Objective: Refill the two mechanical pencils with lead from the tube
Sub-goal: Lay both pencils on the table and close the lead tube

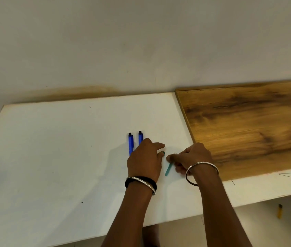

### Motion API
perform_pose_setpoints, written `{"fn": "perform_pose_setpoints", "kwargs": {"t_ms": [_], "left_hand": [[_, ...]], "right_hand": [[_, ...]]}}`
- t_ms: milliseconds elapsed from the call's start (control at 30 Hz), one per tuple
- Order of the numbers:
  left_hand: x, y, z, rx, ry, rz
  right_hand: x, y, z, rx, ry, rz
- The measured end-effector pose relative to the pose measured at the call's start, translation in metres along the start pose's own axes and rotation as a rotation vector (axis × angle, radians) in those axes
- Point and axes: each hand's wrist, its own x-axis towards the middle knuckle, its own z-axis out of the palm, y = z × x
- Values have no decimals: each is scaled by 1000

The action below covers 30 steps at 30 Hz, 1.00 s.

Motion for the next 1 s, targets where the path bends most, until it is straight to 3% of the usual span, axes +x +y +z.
{"fn": "perform_pose_setpoints", "kwargs": {"t_ms": [167, 367, 533, 700, 1000], "left_hand": [[6, 6, 10, 91, 11, 3], [10, 10, 11, 69, 42, -53], [13, 12, 5, -344, 66, -166], [18, 7, -8, -786, 78, -256], [18, 2, -17, -939, 50, -254]], "right_hand": [[12, 6, 2, -71, 22, -114], [20, 6, -7, 154, 7, -283], [15, 6, -14, 240, -137, -400], [12, 5, -17, 275, -155, -513], [7, -4, -7, 291, -188, -581]]}}
